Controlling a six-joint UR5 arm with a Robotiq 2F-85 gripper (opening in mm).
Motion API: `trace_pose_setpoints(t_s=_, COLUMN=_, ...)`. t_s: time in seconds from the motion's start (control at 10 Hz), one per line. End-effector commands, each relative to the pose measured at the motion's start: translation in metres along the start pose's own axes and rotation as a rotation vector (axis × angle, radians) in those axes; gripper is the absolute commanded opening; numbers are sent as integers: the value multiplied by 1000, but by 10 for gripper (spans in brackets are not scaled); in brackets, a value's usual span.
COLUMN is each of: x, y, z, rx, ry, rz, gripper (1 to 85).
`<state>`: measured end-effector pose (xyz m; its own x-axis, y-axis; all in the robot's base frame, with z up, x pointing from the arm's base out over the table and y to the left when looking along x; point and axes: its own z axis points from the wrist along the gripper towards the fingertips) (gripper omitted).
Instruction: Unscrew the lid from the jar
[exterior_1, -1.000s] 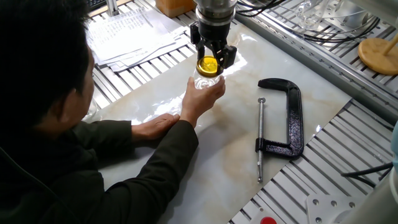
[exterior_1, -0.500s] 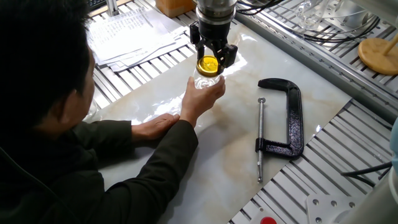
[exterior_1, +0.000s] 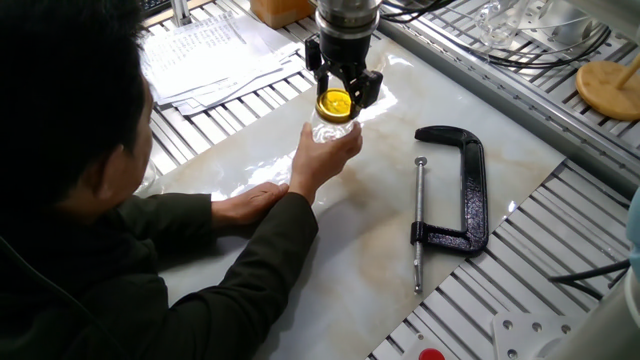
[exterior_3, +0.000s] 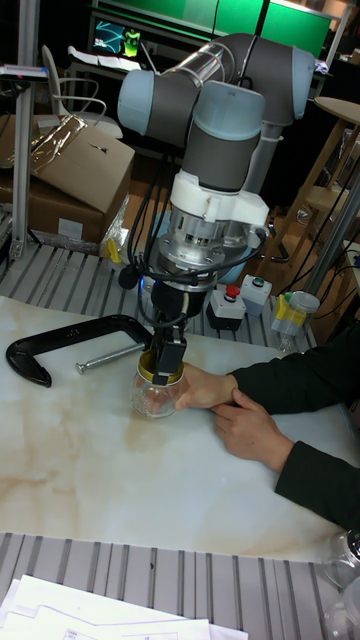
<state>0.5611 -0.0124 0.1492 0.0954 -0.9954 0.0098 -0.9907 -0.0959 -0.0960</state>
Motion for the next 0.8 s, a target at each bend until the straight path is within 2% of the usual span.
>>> trace_pose_setpoints(t_s=0.0, x=-2, y=0, z=-2, rx=-1, ry=-15, rz=2, gripper=690)
trace_pose_setpoints(t_s=0.3, x=-1, y=-1, z=-2, rx=0, ry=-22, rz=10, gripper=763)
trace_pose_setpoints(t_s=0.7, x=-5, y=5, z=-4, rx=-21, ry=-43, rz=51, gripper=790)
